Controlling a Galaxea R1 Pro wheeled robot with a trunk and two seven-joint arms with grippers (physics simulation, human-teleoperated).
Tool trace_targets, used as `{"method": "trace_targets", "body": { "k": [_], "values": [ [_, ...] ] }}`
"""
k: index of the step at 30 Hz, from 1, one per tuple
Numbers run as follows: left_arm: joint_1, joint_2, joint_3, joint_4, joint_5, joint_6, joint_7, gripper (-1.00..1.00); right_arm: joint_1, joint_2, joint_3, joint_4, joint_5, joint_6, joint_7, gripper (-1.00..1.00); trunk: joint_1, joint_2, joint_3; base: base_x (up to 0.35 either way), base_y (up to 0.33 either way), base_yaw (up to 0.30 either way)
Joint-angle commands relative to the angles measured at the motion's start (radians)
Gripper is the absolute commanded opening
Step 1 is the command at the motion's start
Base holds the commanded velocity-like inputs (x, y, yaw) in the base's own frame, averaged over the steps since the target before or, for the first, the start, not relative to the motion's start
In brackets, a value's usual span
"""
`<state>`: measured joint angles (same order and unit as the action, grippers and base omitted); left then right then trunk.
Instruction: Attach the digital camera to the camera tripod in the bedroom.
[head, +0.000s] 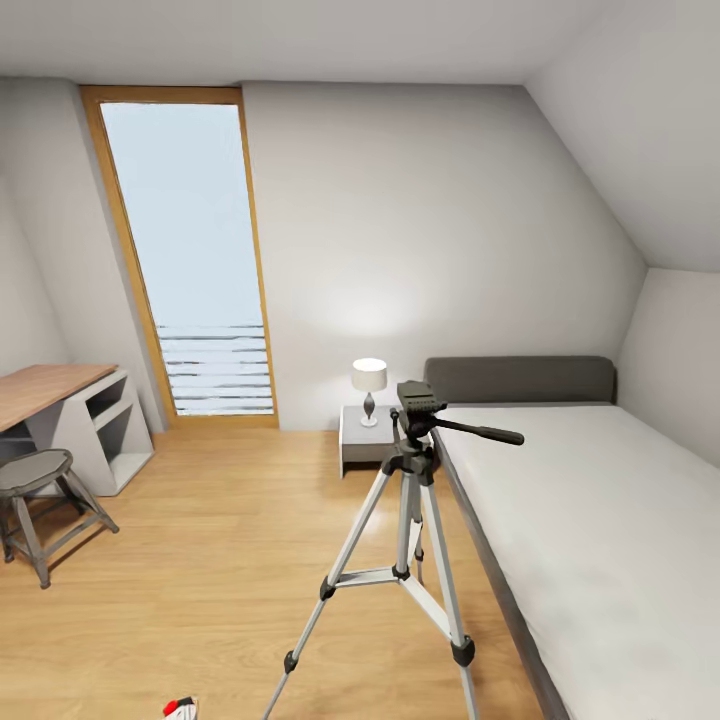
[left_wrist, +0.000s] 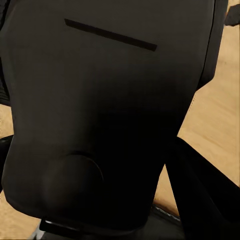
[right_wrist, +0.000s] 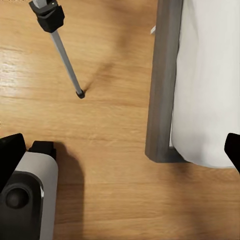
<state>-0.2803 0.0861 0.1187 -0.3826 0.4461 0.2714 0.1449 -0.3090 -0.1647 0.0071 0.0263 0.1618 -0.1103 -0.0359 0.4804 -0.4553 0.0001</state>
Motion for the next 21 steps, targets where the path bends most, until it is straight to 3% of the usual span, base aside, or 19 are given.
{"method": "trace_targets", "body": {
  "k": [1, 3, 6, 8, 11, 15, 21],
  "values": [
    [0.0, -0.001, 0.0, 0.008, 0.007, -0.007, 0.004, -1.0, -0.001, 0.0, 0.0, 0.003, 0.008, -0.005, -0.004, 1.0, 0.0, -0.001, 0.0, 0.0, 0.0, 0.0],
    [0.0, -0.002, 0.0, 0.026, -0.018, -0.055, 0.004, -1.0, -0.001, 0.0, -0.001, 0.003, 0.007, -0.006, -0.004, 1.0, 0.0, -0.001, -0.001, 0.0, 0.0, 0.0],
    [0.0, -0.004, 0.003, 0.064, -0.086, -0.123, 0.004, -1.0, -0.001, 0.0, -0.001, 0.004, 0.006, -0.007, -0.004, 1.0, 0.0, -0.001, -0.004, 0.0, 0.0, 0.0],
    [0.0, -0.013, 0.006, 0.116, -0.155, -0.16, 0.003, -1.0, -0.001, 0.0, -0.001, 0.004, 0.005, -0.007, -0.004, 1.0, 0.0, -0.001, -0.007, 0.0, 0.0, 0.0],
    [0.0, -0.025, 0.009, 0.169, -0.223, -0.192, 0.003, -1.0, -0.001, -0.001, -0.001, 0.004, 0.004, -0.006, -0.004, 1.0, 0.0, -0.001, -0.011, 0.0, 0.0, 0.0],
    [0.0, -0.028, 0.01, 0.185, -0.243, -0.204, 0.002, -1.0, -0.001, -0.001, 0.0, 0.004, 0.004, -0.006, -0.004, 1.0, 0.0, -0.001, -0.018, 0.0, 0.0, 0.0],
    [0.0, -0.029, 0.013, 0.201, -0.24, -0.209, 0.002, -1.0, -0.001, -0.001, 0.001, 0.004, 0.004, -0.006, -0.004, 1.0, 0.0, -0.001, -0.027, 0.0, 0.0, 0.0]
  ]
}}
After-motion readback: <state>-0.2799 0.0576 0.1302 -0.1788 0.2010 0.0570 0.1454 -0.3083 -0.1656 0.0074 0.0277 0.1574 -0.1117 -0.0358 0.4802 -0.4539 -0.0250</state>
